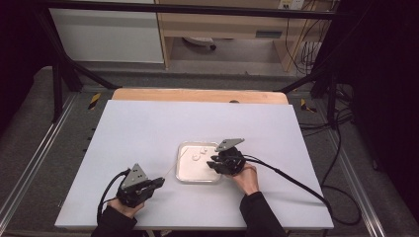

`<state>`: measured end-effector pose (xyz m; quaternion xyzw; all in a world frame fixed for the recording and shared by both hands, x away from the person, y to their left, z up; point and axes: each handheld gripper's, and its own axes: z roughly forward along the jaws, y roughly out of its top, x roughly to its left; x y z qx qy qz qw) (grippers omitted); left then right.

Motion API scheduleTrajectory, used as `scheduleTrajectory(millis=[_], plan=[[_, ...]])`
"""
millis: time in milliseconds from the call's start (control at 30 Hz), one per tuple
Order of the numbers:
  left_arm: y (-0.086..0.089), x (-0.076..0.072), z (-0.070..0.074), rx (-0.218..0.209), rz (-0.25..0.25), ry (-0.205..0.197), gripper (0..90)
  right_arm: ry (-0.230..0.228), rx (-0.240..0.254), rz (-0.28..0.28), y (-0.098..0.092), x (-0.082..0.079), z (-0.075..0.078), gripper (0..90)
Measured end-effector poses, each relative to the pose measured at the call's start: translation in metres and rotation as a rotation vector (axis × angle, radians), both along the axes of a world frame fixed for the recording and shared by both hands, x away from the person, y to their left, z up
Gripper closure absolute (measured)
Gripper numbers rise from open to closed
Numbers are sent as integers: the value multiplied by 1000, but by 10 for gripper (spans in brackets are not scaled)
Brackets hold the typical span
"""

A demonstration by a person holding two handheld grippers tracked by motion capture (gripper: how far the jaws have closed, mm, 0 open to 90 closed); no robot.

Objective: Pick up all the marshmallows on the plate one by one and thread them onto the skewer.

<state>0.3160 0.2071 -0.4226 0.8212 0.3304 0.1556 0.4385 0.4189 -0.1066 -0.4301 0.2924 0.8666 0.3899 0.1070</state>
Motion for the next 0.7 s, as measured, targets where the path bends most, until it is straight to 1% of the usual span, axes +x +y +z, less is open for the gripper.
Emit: scheduleTrajectory(millis=[267,333,500,700], plan=[[-6,-2,0,-27,-2,-3,886,-22,117,30,-10,-14,26,700],[-8,-3,1,-38,-3,-6,886,-28,145,34,-13,-18,31,699],[-15,-6,1,-46,-12,-18,886,-28,241,38,-20,-25,44,699],[-23,-8,1,-54,-24,-32,886,-34,318,41,-26,-30,55,699]])
